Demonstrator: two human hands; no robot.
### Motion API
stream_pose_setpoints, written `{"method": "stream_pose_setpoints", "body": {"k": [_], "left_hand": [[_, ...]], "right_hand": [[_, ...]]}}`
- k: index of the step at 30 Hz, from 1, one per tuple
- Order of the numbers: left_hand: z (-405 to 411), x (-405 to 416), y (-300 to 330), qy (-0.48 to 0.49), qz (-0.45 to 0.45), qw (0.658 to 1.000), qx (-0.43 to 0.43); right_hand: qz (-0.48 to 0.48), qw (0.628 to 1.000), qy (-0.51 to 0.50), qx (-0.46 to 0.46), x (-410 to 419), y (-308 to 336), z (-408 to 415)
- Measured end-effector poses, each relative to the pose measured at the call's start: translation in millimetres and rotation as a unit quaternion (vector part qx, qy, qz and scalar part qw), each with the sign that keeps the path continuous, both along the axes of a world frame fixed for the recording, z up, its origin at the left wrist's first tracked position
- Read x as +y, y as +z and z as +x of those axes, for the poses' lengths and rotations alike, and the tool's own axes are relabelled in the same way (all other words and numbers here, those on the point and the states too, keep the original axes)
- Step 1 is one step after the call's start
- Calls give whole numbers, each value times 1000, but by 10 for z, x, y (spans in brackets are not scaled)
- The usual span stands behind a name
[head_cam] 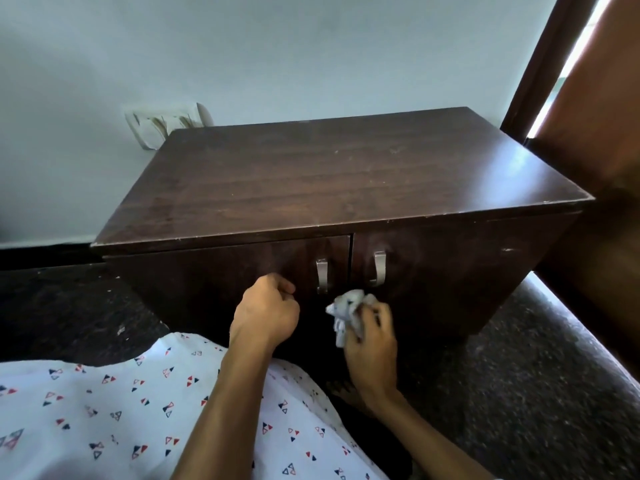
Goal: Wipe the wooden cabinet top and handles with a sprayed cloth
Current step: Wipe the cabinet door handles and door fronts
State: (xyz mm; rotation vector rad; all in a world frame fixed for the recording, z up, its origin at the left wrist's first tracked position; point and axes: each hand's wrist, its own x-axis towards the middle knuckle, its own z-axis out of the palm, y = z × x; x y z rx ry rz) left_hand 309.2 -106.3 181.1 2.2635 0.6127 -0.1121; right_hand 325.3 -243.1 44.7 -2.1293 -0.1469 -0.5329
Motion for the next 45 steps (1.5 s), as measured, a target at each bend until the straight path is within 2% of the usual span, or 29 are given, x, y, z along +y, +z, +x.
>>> {"method": "stream_pose_setpoints", "body": {"k": [3, 5, 9, 11, 13, 18, 23, 27, 31, 33, 35, 38, 40, 42, 45], "left_hand": [[34, 5, -6, -3, 6, 1000, -2], [42, -6, -14, -2, 10, 1000, -1], [41, 1, -25, 6, 18, 1000, 0], [31, 0, -26, 5, 18, 1000, 1], [24, -3, -28, 1, 15, 1000, 0], [35, 1, -34, 6, 9, 1000, -5], [19, 8, -19, 12, -15, 1000, -10], [29, 8, -37, 13, -21, 1000, -10], [47, -9, -28, 7, -19, 1000, -9], [40, -3, -24, 6, -21, 1000, -9], [27, 7, -35, 7, -20, 1000, -7], [31, 13, -44, 9, -19, 1000, -3], [35, 1, -40, 9, -17, 1000, -1], [39, -7, -16, 8, -16, 1000, -2], [24, -19, 2, 9, -15, 1000, -1]], "right_hand": [[56, 989, -40, -130, -7, 358, 64], [42, 983, -35, -173, 100, 540, 145], [-66, 989, 15, -135, 166, 295, 199], [-95, 991, 36, -88, 111, 115, 149], [-113, 990, 32, -79, 72, 114, 109], [-90, 972, -37, -212, 132, 702, 206], [-84, 960, -85, -255, -178, 900, 370], [-35, 963, -165, -209, -608, 653, 518], [5, 992, -103, -73, -602, 219, 376], [48, 990, -107, -74, -558, 314, 380], [71, 982, -126, -120, -498, 546, 422], [10, 977, -101, -190, -393, 701, 451], [-23, 976, -86, -200, -396, 620, 420], [-38, 981, -71, -176, -468, 468, 386], [-58, 994, -43, -84, -551, 352, 339]]}}
